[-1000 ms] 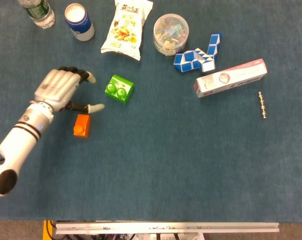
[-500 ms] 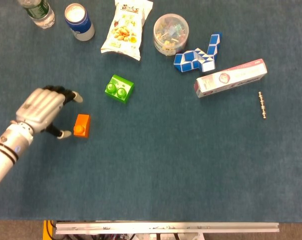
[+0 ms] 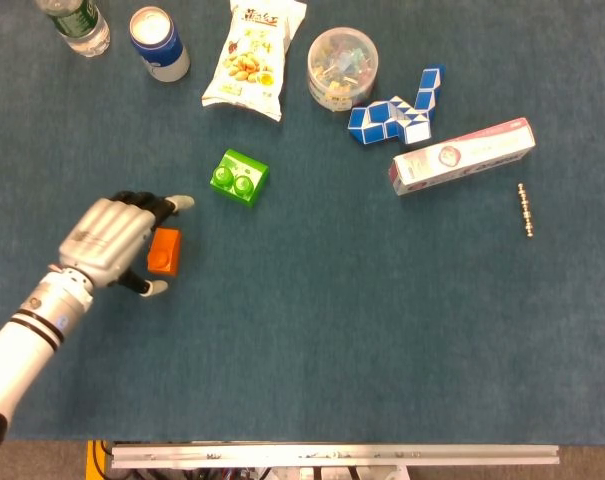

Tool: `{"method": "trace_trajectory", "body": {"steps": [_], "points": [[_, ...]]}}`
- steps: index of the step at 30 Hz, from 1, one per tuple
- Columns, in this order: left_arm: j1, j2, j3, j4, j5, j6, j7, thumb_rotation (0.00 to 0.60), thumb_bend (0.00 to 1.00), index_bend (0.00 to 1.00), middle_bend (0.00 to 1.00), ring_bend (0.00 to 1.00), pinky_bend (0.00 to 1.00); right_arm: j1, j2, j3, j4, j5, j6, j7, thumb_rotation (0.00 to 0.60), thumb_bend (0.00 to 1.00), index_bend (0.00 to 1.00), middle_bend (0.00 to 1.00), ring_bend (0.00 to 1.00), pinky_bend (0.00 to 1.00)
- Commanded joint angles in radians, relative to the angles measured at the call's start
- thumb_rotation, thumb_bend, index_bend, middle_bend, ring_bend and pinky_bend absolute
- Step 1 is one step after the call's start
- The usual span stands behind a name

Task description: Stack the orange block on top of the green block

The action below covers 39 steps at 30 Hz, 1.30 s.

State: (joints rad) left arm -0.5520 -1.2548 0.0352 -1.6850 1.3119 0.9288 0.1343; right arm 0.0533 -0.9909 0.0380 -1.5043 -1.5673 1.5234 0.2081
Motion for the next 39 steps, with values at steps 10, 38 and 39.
{"method": "trace_trajectory", "body": {"steps": [10,38,39], "points": [[-0.009,-0.07,0.015,0.088,0.055,0.009,0.1,0.6,0.05,0.11,0.25,0.19,0.2,-0.003,0.0,-0.001,0.009,0.0,0.001,0.009,0.6,0.42,0.59,0.56,0.5,0.6],[-0.055,-0.204,-0.082,0.218,-0.075,-0.026,0.181,0.6,0.05,0.11,0.25,0.19,0.2,-0.008,0.002,-0.001,0.02,0.007,0.001,0.024,0.6,0.42,0.59,0.56,0.5,0.6],[-0.057,-0.208,-0.086,0.218,-0.083,-0.026,0.185,0.6,0.05,0.11,0.25,0.19,0.2,-0.009,0.002,-0.001,0.021,0.007,0.002,0.025,0.6,0.42,0.59,0.56,0.5,0.6]]}}
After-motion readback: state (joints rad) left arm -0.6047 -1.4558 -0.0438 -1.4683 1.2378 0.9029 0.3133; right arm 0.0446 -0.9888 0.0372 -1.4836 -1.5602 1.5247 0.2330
